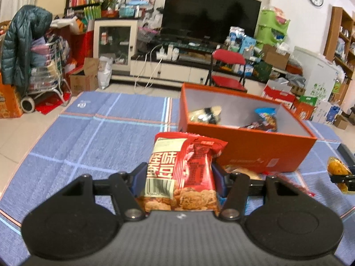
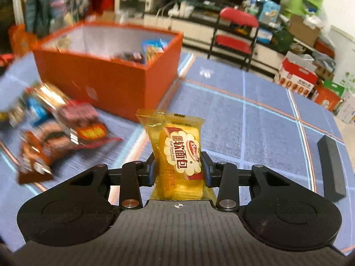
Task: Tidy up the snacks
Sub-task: 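Lift both held packets and carry them over the orange box, then open both tools to drop the packets into the orange box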
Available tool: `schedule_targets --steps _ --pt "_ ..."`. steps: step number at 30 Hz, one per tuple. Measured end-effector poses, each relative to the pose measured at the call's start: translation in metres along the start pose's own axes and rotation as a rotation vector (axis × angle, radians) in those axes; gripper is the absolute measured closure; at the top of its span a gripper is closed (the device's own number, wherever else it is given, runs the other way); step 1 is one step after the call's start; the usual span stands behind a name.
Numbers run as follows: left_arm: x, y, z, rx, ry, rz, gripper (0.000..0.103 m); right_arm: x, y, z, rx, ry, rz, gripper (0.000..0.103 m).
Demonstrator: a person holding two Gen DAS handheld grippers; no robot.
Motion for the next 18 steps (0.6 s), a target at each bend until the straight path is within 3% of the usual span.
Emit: schedule_targets --steps 9,18 --pt "0.034 -0.027 -0.019 0.107 0.016 0.082 0.045 -0.041 -0.051 -0.025 0.122 -0.040 0.061 0.081" --pt "0.070 -0.064 0.026 0.136 0.070 0.111 0.045 -0.045 -0.128 0.011 0.191 -0.019 0.065 0.081"
Point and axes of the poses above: each gripper's, at about its wrist camera, not at the fingertips, and z roughly the way its jaws point, x to its right, y to its underside, the point moved 5 cm from there along z, roughly the way its jaws point, and after that the axes turned 15 degrees about x, right-handed, at the moved point
